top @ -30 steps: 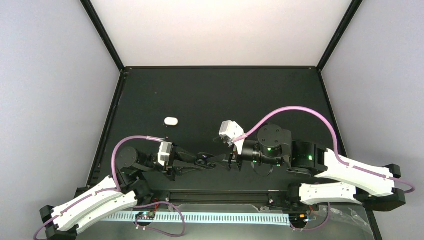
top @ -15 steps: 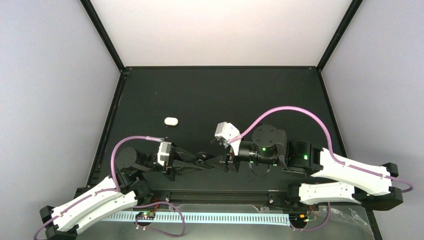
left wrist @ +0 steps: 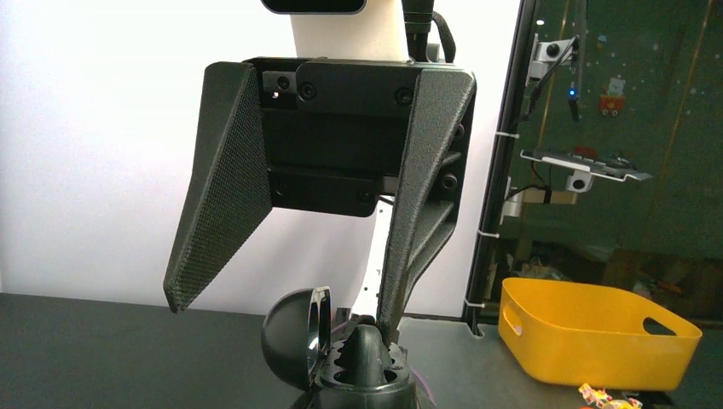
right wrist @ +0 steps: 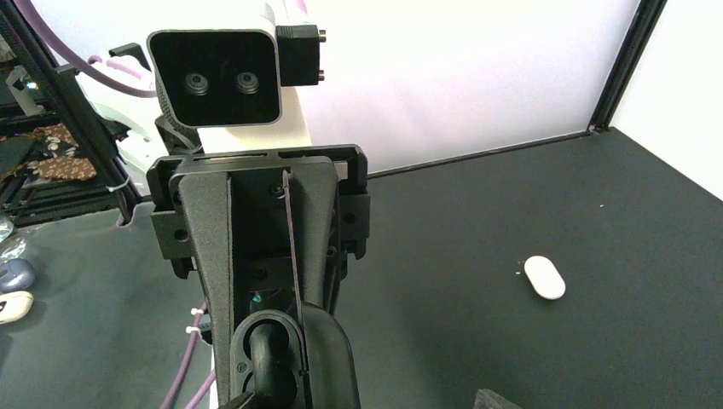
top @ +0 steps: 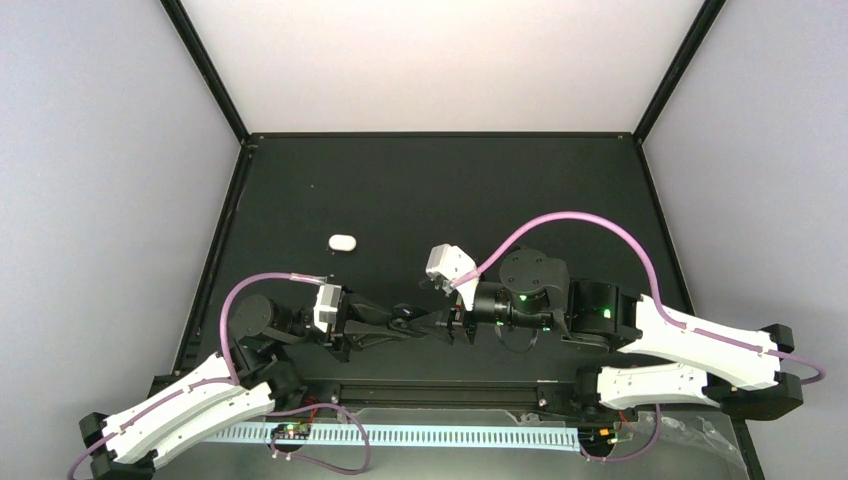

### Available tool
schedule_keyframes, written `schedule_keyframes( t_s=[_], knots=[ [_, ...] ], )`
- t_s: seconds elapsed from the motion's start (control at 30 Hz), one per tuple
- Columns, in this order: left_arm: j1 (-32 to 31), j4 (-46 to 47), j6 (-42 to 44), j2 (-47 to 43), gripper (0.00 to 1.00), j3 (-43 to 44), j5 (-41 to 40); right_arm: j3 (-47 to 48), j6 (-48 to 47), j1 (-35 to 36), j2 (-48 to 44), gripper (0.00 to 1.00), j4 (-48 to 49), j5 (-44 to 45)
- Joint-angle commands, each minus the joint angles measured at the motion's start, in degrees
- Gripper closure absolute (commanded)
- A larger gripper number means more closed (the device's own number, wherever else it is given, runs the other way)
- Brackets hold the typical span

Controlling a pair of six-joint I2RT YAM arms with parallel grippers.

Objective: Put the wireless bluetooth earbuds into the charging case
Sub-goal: Adjust the earbud with the charging case.

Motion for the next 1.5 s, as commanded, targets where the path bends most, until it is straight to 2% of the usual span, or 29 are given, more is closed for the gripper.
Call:
schedule_keyframes(
  t_s=[0.0, 0.83, 1.03, 1.13, 1.27, 1.47],
  knots=[
    [-0.3, -0.2, 1.0, -0.4, 0.98, 2.2, -0.2, 2.2, -0.3, 0.2, -0.3, 0.34, -0.9, 0.4],
    [-0.3, -0.3, 0.8, -0.6, 0.98, 2.4, -0.2, -0.6, -0.3, 0.2, -2.1, 0.34, -2.8, 3.5],
    [-0.3, -0.5, 0.9, -0.8, 0.98, 2.0, -0.5, -0.9, 1.3, 0.1, -4.9, 0.34, 2.0, 4.2],
    [-0.3, -0.1, 0.8, -0.6, 0.98, 1.8, -0.6, -0.5, 2.5, -1.0, -6.6, 0.34, 5.8, 1.6],
    [-0.3, 0.4, 0.4, -0.6, 0.98, 1.8, -0.3, 0.4, 4.4, -3.4, -5.4, 0.34, 4.6, -1.7],
    [-0.3, 0.8, 0.2, -0.5, 0.98, 1.7, -0.2, -2.7, 10.4, -8.3, -5.0, 0.35, 8.6, -13.8]
  ],
)
